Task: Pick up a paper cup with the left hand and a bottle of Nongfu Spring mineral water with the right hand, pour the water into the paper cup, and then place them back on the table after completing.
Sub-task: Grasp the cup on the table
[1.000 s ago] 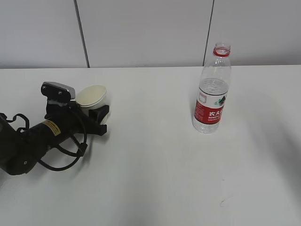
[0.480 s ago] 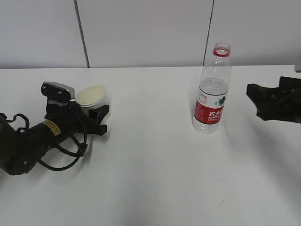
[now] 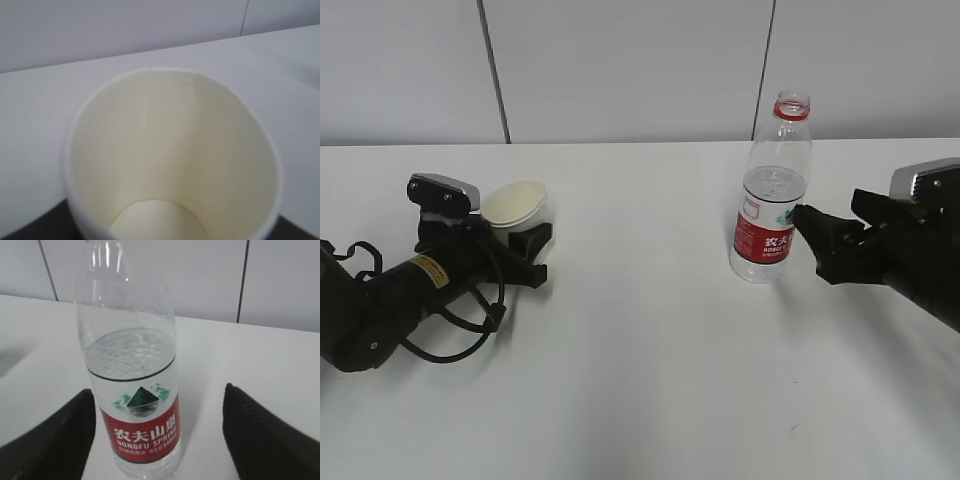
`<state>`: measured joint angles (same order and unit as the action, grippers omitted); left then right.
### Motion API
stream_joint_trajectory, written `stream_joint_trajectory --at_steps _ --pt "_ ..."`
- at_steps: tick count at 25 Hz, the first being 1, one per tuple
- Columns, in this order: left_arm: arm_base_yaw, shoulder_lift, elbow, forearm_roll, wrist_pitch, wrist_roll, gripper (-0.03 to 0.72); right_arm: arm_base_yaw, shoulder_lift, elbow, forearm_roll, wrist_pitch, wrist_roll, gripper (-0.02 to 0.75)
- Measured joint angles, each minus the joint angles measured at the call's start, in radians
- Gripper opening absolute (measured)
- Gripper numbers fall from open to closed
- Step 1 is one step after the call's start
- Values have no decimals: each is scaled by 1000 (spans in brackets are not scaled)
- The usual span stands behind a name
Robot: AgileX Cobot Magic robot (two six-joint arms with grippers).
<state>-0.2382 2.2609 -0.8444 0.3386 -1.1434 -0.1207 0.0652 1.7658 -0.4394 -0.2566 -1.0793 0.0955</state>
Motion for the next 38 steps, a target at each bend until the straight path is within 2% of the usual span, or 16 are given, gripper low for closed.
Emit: stream_joint_trajectory --at_steps 5,26,34,38 --pt "0 0 0 0 0 0 375 0 66 -6 -6 -54 0 587" --pt "0 0 0 -1 0 0 372 0 146 -22 -50 -61 2 587" --pt "0 0 0 -1 0 0 372 0 161 -97 -105 -61 52 641" --pt "0 0 0 -1 0 0 372 0 183 -141 -117 -61 61 645"
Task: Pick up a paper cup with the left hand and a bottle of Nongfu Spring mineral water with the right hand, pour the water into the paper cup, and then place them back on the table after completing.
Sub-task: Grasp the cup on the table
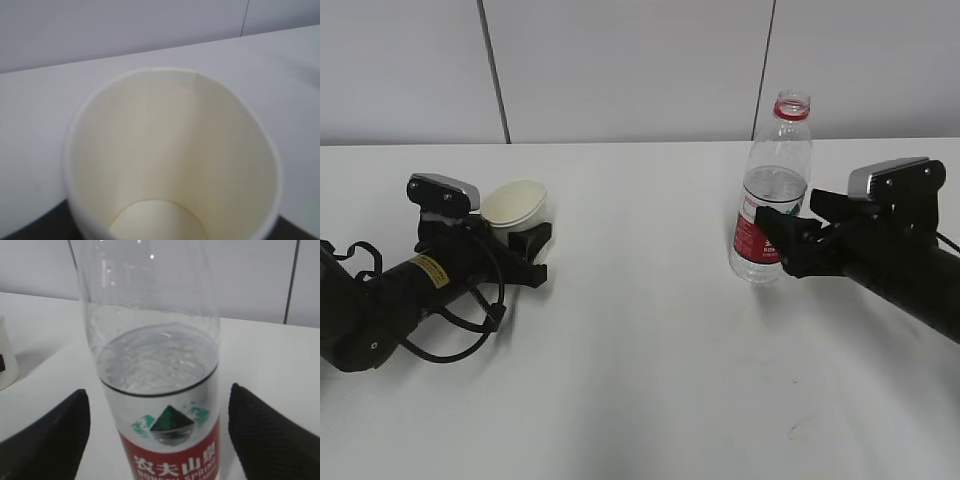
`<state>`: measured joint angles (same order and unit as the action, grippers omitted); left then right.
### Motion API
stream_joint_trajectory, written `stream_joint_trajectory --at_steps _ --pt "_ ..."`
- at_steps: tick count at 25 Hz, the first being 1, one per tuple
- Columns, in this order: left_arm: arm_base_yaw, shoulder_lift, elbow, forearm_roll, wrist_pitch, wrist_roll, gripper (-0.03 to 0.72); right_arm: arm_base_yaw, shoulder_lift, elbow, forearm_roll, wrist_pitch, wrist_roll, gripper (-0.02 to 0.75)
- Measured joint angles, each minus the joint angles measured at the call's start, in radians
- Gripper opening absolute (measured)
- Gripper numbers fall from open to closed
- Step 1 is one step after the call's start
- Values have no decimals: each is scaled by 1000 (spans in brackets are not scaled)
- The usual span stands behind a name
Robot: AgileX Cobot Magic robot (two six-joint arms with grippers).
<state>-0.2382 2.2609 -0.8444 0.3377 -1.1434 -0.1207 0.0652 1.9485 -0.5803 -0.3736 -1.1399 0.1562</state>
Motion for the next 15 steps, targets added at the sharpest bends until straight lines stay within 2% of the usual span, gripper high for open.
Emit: stream_joint_trajectory --at_steps 4,10,15 --pt "0 0 0 0 0 0 372 0 20 -39 -64 0 6 617" --pt "0 0 0 0 0 0 372 0 55 -50 -54 0 10 533" --pt "0 0 0 0 0 0 372 0 59 -50 -46 0 10 517"
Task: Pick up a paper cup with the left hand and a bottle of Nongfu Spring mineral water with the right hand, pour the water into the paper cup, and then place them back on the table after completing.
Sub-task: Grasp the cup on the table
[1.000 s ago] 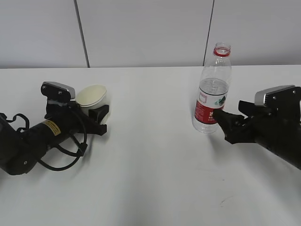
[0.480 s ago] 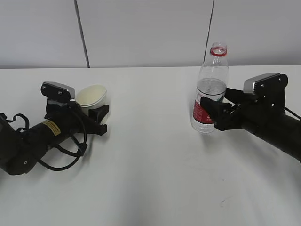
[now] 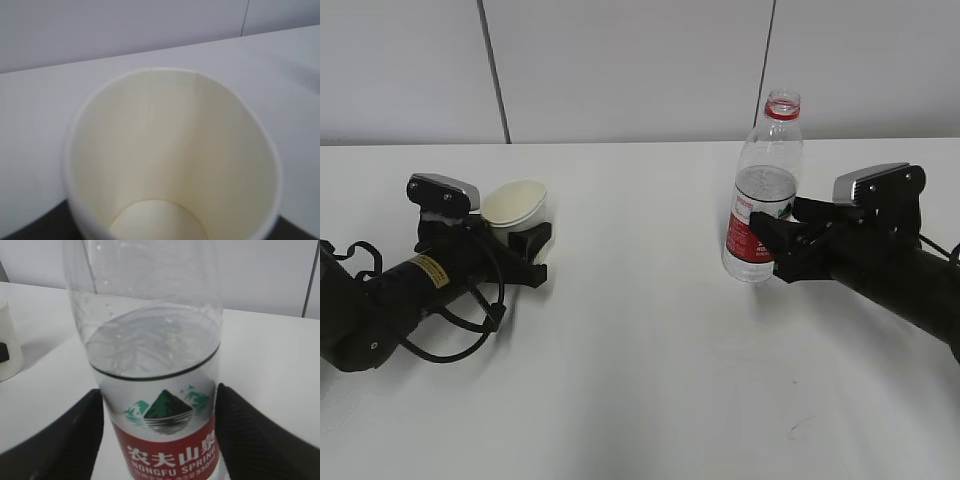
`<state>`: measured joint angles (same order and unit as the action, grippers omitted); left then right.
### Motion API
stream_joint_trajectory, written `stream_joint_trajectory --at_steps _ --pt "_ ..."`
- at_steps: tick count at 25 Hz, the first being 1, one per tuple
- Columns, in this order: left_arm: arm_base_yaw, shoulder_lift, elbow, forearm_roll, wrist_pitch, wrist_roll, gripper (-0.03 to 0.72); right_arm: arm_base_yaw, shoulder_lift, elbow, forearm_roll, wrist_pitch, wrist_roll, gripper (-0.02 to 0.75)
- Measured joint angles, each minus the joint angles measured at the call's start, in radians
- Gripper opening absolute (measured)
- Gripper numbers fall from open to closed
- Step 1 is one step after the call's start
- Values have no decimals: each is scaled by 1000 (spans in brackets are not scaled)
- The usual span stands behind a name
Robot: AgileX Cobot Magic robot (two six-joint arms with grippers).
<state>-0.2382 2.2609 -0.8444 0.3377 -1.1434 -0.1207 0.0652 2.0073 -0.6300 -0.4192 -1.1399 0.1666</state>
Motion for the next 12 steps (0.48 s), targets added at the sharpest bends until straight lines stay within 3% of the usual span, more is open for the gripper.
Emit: stream_joint_trajectory --at_steps 9,12 --pt "0 0 0 0 0 0 371 0 0 0 11 0 5 521" --pt "0 0 0 0 0 0 371 0 0 0 18 0 6 587"
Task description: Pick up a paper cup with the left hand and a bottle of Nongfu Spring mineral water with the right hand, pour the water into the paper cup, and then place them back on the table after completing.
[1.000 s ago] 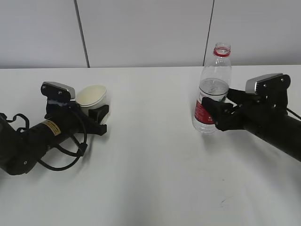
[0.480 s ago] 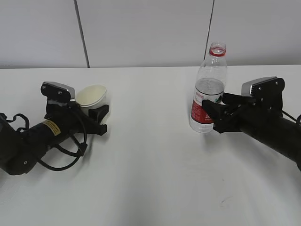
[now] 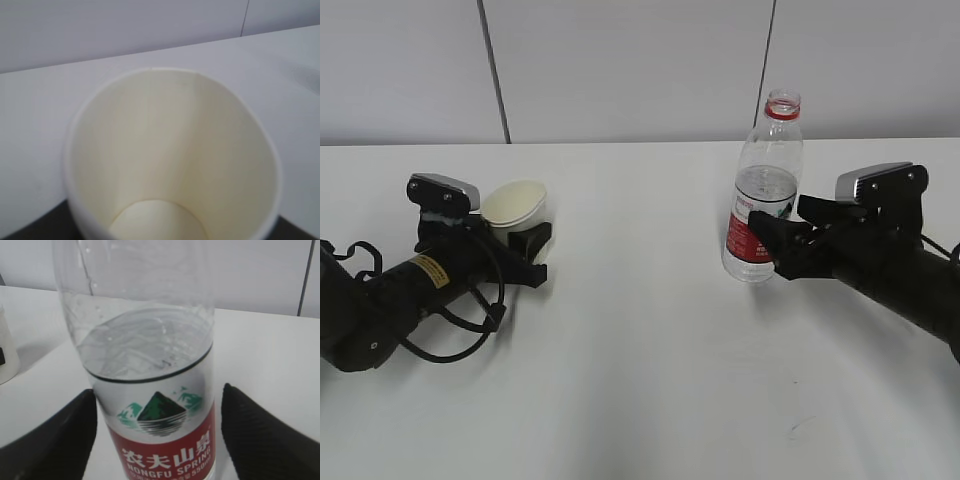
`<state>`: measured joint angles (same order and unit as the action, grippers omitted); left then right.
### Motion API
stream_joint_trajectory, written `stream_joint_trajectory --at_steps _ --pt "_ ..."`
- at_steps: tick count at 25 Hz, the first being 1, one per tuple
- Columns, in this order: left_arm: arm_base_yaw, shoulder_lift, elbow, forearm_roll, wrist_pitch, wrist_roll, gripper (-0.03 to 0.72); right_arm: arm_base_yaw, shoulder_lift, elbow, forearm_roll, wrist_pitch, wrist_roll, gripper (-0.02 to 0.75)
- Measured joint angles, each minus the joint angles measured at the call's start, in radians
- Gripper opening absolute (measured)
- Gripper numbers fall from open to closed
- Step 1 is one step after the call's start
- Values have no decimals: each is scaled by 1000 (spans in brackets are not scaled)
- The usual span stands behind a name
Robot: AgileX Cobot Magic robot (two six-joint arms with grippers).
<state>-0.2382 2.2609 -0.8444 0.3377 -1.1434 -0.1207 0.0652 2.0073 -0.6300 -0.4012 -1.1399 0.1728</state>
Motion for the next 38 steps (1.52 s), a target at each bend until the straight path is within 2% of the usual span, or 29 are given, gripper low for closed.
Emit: stream_joint_trajectory --at_steps 4,26,34,38 --pt "0 0 0 0 0 0 371 0 0 0 5 0 2 655" --pt "0 0 0 0 0 0 370 6 63 -140 -39 -6 62 664" --pt "0 0 0 0 0 0 369 19 107 -194 -39 -6 66 639" --pt "0 0 0 1 0 0 368 19 107 -198 -39 -6 66 563"
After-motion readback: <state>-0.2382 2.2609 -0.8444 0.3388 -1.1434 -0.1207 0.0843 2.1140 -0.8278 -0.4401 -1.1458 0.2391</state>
